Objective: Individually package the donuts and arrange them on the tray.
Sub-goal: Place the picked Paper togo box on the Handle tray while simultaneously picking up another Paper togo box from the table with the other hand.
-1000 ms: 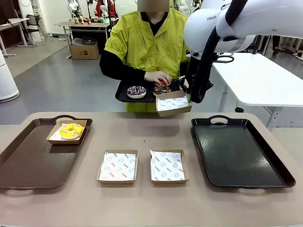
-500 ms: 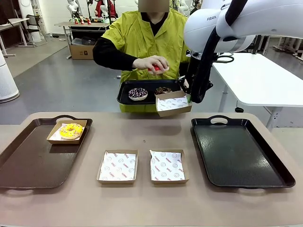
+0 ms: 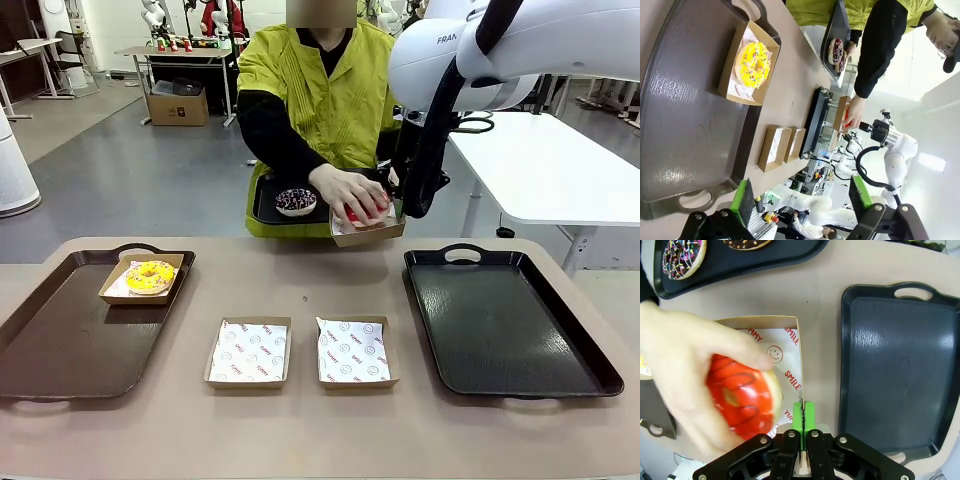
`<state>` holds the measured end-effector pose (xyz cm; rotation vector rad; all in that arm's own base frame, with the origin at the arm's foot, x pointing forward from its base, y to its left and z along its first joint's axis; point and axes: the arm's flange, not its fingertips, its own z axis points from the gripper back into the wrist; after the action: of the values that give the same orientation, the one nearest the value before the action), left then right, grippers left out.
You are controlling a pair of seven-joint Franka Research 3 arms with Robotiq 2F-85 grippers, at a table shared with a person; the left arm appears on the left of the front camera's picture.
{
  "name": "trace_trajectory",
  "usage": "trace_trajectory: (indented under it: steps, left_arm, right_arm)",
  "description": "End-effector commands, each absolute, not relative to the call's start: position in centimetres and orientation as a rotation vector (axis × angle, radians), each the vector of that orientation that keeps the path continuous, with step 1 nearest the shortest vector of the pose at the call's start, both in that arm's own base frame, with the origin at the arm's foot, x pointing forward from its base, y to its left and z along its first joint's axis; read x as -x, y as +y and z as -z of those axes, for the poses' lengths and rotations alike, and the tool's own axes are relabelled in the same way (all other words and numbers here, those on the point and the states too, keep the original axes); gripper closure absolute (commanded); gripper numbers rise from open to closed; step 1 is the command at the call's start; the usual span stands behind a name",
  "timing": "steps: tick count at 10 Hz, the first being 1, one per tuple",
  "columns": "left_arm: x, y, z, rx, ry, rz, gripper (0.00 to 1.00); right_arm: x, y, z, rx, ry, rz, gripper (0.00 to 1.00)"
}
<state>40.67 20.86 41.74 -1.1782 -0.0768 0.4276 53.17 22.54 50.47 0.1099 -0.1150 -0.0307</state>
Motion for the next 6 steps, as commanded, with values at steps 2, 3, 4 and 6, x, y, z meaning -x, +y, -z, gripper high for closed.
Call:
trace_trajectory:
  steps: [2, 3, 4, 6]
  left_arm:
    - [-40.22, 20.75, -41.86, 1.186, -0.083, -0.425, 0.00]
    - [-40.22, 20.75, -41.86, 1.186, -0.083, -0.425, 0.00]
    - [-40.22, 20.75, -41.86, 1.186, -0.083, -0.425, 0.00]
    - [-40.22, 20.75, -41.86, 1.186, -0.083, -0.425, 0.00]
  right_arm:
    - [-52.96, 22.45, -50.56, -0.116, -0.116, 0.030, 1.00]
    - [-52.96, 22.45, -50.56, -0.116, -0.116, 0.030, 1.00]
    - [-52.96, 22.45, -50.56, -0.116, -0.116, 0.030, 1.00]
    - [-52.96, 22.45, -50.56, -0.116, -0.116, 0.030, 1.00]
